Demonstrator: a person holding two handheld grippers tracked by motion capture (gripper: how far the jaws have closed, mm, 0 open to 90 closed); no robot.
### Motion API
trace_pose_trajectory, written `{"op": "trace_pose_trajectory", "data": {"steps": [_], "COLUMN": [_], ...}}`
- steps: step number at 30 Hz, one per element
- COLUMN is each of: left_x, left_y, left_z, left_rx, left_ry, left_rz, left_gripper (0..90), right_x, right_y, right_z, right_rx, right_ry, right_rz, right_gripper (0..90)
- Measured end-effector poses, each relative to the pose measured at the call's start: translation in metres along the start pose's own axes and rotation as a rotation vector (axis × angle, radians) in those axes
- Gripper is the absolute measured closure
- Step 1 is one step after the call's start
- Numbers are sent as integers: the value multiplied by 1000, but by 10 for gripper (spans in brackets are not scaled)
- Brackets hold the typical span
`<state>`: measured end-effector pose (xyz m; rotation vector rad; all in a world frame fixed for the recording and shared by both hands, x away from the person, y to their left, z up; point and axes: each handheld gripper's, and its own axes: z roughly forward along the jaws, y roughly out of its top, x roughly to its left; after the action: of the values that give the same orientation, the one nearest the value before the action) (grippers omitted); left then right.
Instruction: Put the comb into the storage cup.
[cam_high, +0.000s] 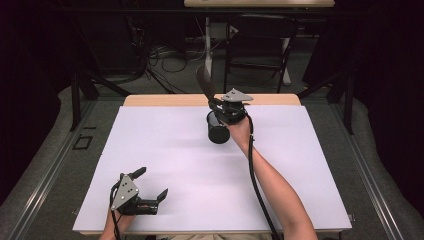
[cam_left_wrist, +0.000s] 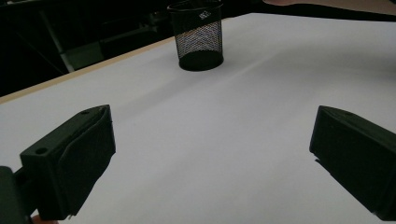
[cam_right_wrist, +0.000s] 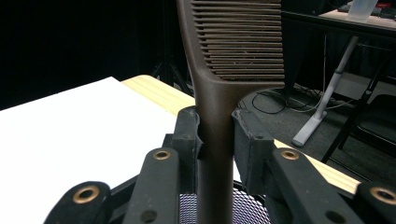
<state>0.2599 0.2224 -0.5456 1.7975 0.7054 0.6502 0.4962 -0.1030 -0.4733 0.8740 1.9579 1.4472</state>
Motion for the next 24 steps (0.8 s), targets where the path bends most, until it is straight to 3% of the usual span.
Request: {"op": "trace_pose_trajectory", "data": {"steps": [24], "left_x": [0], "left_y": [0], "left_z": [0], "left_rx": [2], "left_ry": [0], "left_rz": [2], "left_gripper": [4], "right_x": [-2], "right_y": [-12], "right_z": [3], "right_rx": [35], "right_ry": [-5], "right_rz": [-6], "right_gripper": [724]}}
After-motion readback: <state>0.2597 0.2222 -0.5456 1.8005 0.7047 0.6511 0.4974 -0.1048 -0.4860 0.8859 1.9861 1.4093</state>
